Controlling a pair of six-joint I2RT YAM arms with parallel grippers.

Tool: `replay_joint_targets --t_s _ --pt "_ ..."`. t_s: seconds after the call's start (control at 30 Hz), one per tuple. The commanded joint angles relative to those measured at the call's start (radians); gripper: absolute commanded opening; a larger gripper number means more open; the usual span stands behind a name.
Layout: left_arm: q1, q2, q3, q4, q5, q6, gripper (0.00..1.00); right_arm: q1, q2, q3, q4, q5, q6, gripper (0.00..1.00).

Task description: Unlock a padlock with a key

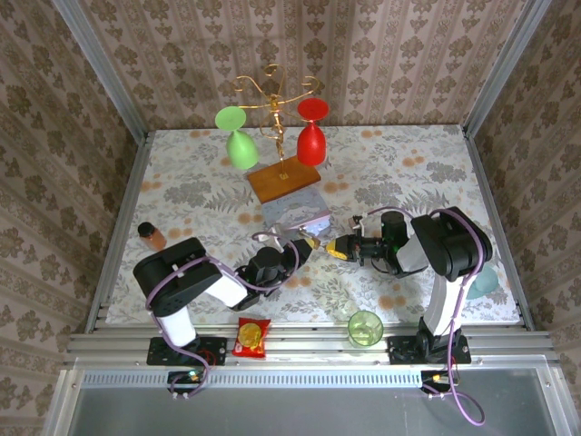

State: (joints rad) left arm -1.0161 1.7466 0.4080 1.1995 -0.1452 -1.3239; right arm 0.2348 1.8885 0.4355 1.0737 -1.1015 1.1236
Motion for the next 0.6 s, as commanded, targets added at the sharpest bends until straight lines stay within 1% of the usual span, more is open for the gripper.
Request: replay_joint_targets --t_s 0.0,0.1,0.23,0.4,0.57 --pt "-0.012 0.008 0.064 0.103 0.124 0.000 0.00 0.024 -0.022 -0.006 -0.012 0.009 -0.031 0.00" --pt "-0.006 0.007 0.066 0.104 0.130 -0.005 0.00 0.011 -0.013 -0.001 0.009 0.027 -0.021 0.00" --pt "-0.011 0.013 0.072 0.103 0.148 -0.005 0.00 0.009 0.006 0.031 0.102 0.033 0.071 0.00" --pt "-0.021 0.040 0.079 0.104 0.149 -0.020 0.00 0.041 -0.019 0.060 0.060 0.059 0.070 0.00" --pt "-0.023 0.052 0.091 0.105 0.159 -0.023 0.00 0.052 -0.040 0.051 0.096 0.081 0.094 0.00"
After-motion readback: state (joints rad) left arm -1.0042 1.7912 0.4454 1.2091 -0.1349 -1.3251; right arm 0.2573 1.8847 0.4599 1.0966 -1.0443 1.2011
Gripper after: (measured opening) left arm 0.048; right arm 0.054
